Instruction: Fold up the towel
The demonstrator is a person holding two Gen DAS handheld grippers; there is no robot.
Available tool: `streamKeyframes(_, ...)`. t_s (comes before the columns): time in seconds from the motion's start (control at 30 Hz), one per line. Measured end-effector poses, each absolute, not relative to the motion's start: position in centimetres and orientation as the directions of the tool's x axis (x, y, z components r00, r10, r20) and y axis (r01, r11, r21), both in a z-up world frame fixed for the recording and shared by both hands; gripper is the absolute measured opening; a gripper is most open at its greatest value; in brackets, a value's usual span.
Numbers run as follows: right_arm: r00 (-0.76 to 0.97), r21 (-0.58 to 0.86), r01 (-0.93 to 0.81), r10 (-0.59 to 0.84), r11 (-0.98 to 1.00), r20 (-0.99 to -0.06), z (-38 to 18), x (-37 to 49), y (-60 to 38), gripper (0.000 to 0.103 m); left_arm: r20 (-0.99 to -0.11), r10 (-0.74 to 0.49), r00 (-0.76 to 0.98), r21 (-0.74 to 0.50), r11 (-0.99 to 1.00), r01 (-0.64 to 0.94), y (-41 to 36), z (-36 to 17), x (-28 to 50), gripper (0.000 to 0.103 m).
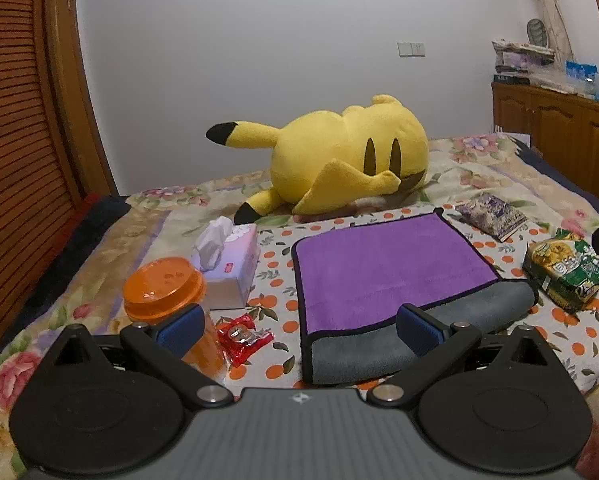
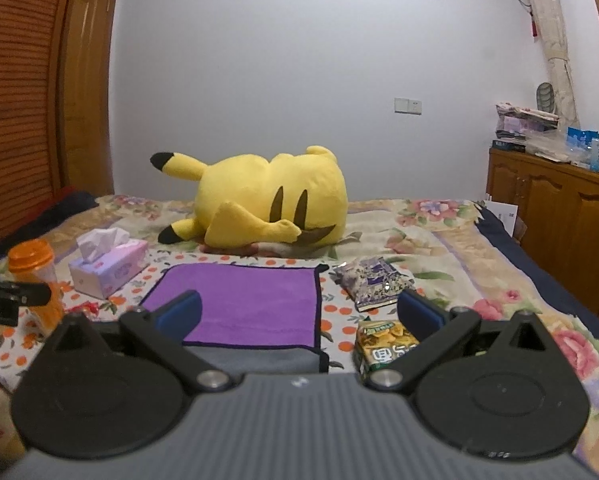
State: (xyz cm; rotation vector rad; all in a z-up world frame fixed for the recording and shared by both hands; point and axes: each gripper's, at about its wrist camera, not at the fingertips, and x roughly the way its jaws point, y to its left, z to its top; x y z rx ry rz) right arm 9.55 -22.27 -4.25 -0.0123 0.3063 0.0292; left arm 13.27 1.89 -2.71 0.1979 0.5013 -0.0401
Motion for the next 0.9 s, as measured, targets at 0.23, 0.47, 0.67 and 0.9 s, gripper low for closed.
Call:
streamKeyframes(0.23, 0.941, -0.001, -0.072, 0.067, 0.997, -0.330, -5.1, 11.3, -22.3, 0.103, -0.500, 0.027, 0.866, 0.210, 0.973, 0.091, 1.6, -4.0, 15.1, 0.103)
streamKeyframes(0.47, 0.931, -0.017, -0.074, 0.063, 0.997, -0.360, -6.2, 13.0, -22.4, 0.103, -0.535, 0.025, 0.844, 0.237, 0.964, 0.123, 1.3, -5.5, 16.8, 0.103)
streamKeyframes(0.67, 0.923, -0.029, -0.070, 0.054, 0.997, -0.382, -7.1, 14.3, -22.8, 0.103, -0.552, 0.010, 0.834, 0.257, 0.953, 0.158, 0.8, -6.6, 18.3, 0.103)
streamKeyframes(0.9, 0.914, -0.039, -0.077, 0.054, 0.996, -0.403, -8.1, 15.7, -23.1, 0.103, -0.580, 0.015, 0.814, 0.264, 0.949, 0.170, 1.0, -8.0, 20.4, 0.103)
